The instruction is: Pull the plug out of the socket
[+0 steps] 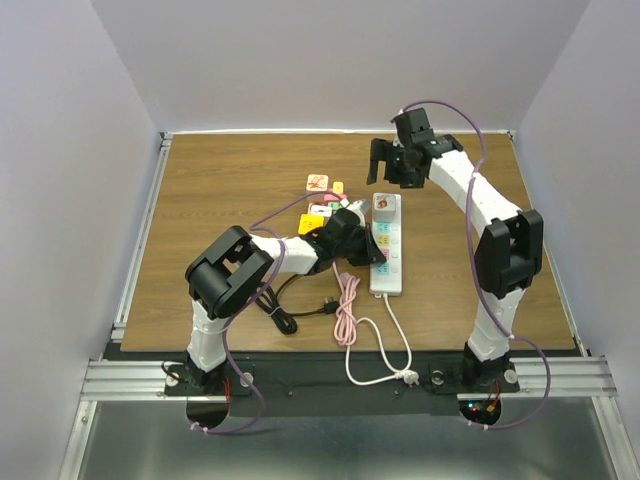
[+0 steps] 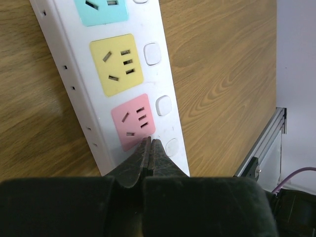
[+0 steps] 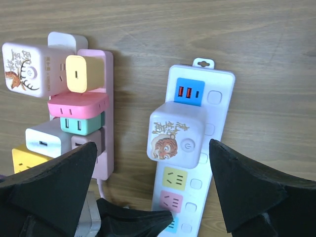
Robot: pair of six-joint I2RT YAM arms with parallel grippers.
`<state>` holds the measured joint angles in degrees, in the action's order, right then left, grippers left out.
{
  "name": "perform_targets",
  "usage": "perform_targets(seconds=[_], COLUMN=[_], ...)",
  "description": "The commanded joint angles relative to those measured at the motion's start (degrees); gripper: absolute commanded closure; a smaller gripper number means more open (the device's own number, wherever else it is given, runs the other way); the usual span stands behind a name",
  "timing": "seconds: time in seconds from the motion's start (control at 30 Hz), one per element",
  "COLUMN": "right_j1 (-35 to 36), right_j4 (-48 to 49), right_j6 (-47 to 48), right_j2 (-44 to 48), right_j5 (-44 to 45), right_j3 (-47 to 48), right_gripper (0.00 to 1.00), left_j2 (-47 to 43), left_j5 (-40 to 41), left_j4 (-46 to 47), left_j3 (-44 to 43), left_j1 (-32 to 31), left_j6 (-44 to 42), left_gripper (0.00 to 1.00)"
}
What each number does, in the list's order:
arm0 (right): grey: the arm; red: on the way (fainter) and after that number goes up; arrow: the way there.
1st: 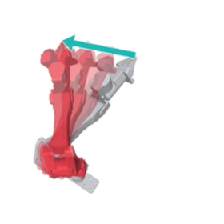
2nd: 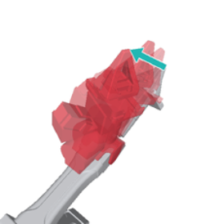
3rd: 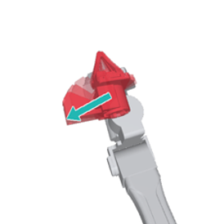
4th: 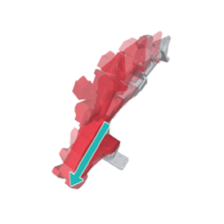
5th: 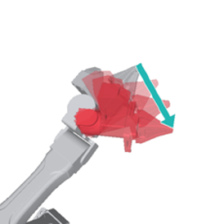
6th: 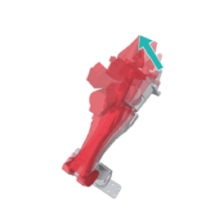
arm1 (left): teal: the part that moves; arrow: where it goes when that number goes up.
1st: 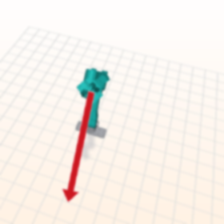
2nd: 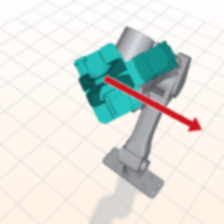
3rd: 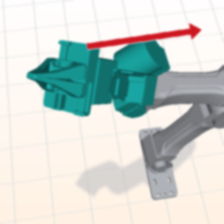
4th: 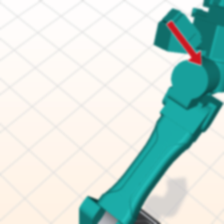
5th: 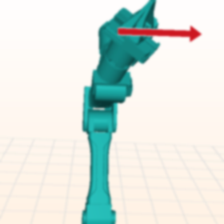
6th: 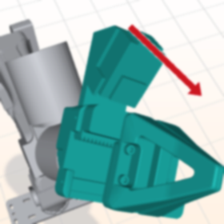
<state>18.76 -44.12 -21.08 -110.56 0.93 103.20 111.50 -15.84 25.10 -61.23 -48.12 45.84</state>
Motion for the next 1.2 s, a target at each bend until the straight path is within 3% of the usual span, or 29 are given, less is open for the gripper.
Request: perform_targets(seconds=[0.0, 0.3, 0.4, 0.53, 0.7, 0.77, 0.83, 0.97, 1.17], right_j1=[0.8, 4.2, 4.4, 4.4, 4.4, 4.4, 4.4, 4.4, 4.4], right_j4=[1.1, -1.9, -2.2, -2.5, -3.1, -3.0, -3.1, -3.2, -3.3], right_j6=[1.7, 2.4, 1.7, 0.5, -0.9, -0.9, -1.1, -0.9, -0.5], right_j2=[-1.8, -6.6, -7.5, -8.7, -9.2, -9.2, -9.2, -9.4, -9.9], right_j5=[2.0, 5.7, 6.3, 5.8, 5.6, 5.3, 5.4, 4.5, 5.0], right_j3=[1.7, 1.7, 1.7, 1.3, -0.4, -0.9, -1.2, -1.5, -2.7], right_gripper=[0.0, 0.01, 0.07, 0.32, 0.38, 0.52, 0.57, 0.54, 0.29], left_j2=[0.0, -0.5, -0.4, -0.4, -0.1, 0.0, 0.3, 0.6, 0.8], left_j5=[1.5, 1.8, 1.7, 1.8, 2.2, 2.3, 2.6, 2.9, 2.8], left_j4=[-1.0, -0.7, -0.6, -0.6, -0.6, -0.6, -0.6, -0.5, -0.6], left_j3=[0.8, 1.9, 1.9, 1.8, 1.7, 1.6, 1.4, 1.0, 0.1], left_j1=[0.8, 1.4, 1.4, 1.4, 1.5, 1.7, 1.9, 2.6, 4.1], left_j6=[-0.3, 0.2, 0.3, 0.5, 0.7, 0.7, 0.8, 1.1, 1.3], left_gripper=[1.0, 1.0, 1.0, 1.0, 1.0, 1.0, 1.0, 1.0, 1.0])
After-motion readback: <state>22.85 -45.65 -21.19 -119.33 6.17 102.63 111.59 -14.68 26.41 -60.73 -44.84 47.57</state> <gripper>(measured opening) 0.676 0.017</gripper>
